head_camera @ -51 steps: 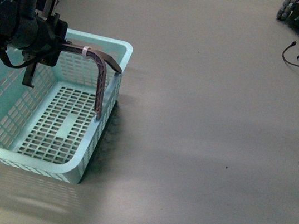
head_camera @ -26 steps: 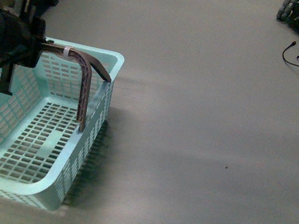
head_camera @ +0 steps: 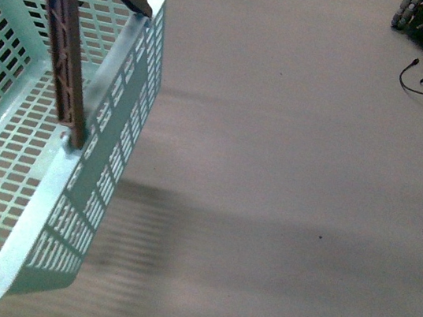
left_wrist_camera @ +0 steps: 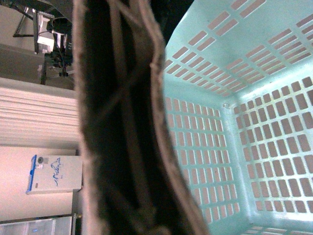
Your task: Pick lemon and mango into basket
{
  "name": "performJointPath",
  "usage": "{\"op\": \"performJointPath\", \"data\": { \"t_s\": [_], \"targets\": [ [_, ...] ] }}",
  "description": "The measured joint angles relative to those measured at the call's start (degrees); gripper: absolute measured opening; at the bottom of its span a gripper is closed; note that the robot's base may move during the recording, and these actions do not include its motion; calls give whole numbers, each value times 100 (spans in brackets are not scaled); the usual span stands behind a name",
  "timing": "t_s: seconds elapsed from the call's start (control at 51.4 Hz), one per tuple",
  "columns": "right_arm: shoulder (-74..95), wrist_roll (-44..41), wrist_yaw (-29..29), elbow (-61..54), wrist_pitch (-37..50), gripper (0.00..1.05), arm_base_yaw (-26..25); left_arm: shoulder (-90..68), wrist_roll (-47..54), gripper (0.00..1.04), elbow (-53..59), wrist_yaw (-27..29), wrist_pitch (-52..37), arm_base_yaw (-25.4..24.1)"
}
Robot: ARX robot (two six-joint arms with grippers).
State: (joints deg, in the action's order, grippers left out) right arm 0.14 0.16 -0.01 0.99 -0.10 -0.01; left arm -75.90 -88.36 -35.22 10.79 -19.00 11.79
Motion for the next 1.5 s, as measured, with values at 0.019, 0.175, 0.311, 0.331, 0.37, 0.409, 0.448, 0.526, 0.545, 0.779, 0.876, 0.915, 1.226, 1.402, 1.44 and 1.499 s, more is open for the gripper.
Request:
{"op": "performJointPath", "data": {
  "t_s": [0.019, 0.175, 0.311, 0.331, 0.37, 0.409, 0.448, 0.526, 0.545, 0.779, 0.876, 0.915, 1.226, 1.402, 1.44, 1.499],
  "targets": [
    [0, 0, 0, 0, 0, 96, 0, 232, 0, 6, 46, 42, 111, 26],
    [0, 0, 0, 0, 0, 96, 0, 1233, 140, 6, 81, 258, 590, 81],
    [0, 0, 0, 0, 0, 96, 0, 1283, 192, 6, 81, 271, 590, 81],
    [0, 0, 0, 0, 0, 96, 0, 1283, 190, 6, 81, 262, 590, 81],
    [0, 0, 0, 0, 0, 96, 0, 1283, 188, 6, 81, 247, 590, 90],
    [0, 0, 0, 0, 0, 96, 0, 1283, 188, 6, 81, 247, 592, 92],
    [0, 0, 0, 0, 0, 96, 0, 1283, 188, 6, 81, 247, 597, 94],
    [0, 0, 0, 0, 0, 96, 0, 1281, 188, 5, 83, 254, 601, 94],
    [0, 0, 0, 0, 0, 96, 0, 1281, 190, 5, 83, 258, 601, 94],
    [0, 2, 2, 0, -2, 96, 0, 1274, 188, 5, 107, 254, 601, 94],
    [0, 0, 0, 0, -2, 96, 0, 1276, 188, 5, 107, 249, 601, 94],
    [0, 0, 0, 0, -2, 96, 0, 1276, 190, 5, 107, 256, 601, 94],
    [0, 2, -2, 0, 0, 96, 0, 1276, 190, 5, 107, 258, 601, 94],
    [0, 0, -2, 0, 0, 96, 0, 1276, 192, 5, 109, 264, 601, 94],
    [0, 0, 0, 0, 0, 96, 0, 1276, 192, 5, 107, 264, 601, 94],
    [0, 0, 0, 0, 0, 96, 0, 1276, 192, 5, 109, 264, 601, 94]
  ]
}}
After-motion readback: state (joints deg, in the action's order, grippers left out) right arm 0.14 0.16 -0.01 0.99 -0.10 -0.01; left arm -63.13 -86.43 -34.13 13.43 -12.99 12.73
